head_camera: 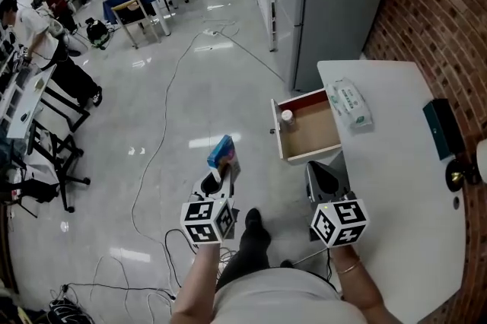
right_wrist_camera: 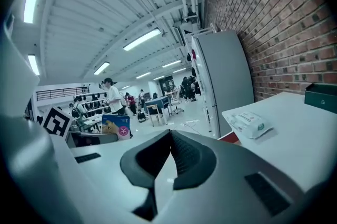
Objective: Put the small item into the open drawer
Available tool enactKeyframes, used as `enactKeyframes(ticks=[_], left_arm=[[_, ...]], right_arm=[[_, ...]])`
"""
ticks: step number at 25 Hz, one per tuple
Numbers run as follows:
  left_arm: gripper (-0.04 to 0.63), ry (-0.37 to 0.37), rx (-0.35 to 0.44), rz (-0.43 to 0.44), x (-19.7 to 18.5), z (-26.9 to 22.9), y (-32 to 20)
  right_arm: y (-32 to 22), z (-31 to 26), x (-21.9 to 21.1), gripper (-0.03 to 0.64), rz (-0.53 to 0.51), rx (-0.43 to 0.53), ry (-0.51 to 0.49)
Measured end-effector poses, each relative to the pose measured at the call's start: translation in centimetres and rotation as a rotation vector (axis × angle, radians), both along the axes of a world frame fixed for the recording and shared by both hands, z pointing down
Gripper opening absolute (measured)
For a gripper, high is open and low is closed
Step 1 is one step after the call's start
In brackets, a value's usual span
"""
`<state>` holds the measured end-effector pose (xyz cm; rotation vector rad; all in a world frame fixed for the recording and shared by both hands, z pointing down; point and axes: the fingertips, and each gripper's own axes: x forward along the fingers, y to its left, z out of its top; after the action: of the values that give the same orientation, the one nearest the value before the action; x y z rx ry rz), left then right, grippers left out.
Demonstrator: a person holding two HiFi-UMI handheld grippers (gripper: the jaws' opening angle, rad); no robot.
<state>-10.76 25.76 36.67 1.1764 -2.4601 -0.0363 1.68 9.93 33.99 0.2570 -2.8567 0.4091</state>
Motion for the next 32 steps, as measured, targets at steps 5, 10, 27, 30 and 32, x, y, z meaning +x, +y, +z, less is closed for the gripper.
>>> enactKeyframes(ticks=[5, 10, 27, 30, 32], left_arm=[[0.074, 0.018, -0.009, 0.055, -7.9, 0.3, -2.8], [0.074, 0.043, -0.017, 0.144, -13.6, 1.1, -6.0], [0.074, 0.058, -0.145, 0.538, -12.3, 7.7, -22.9], [0.074, 0.056, -0.189, 0.609, -10.6, 9.3, -25.7], [0.074, 0.068, -0.219, 0.644, -9.5, 10.5, -27.5]], right_arm=[[-2.6, 0.3, -6.1, 0.006, 0.093, -0.002, 0.035], [-5.2, 1.2, -9.3, 0.006, 0.222, -0.005, 0.07], [-13.6, 5.7, -4.3, 0.006, 0.55, -0.041, 0.149], [-14.8, 5.9, -3.1, 0.006, 0.585, -0.05, 0.136], [-15.8, 5.9, -2.1, 0.006, 0.611, -0.057, 0.127]])
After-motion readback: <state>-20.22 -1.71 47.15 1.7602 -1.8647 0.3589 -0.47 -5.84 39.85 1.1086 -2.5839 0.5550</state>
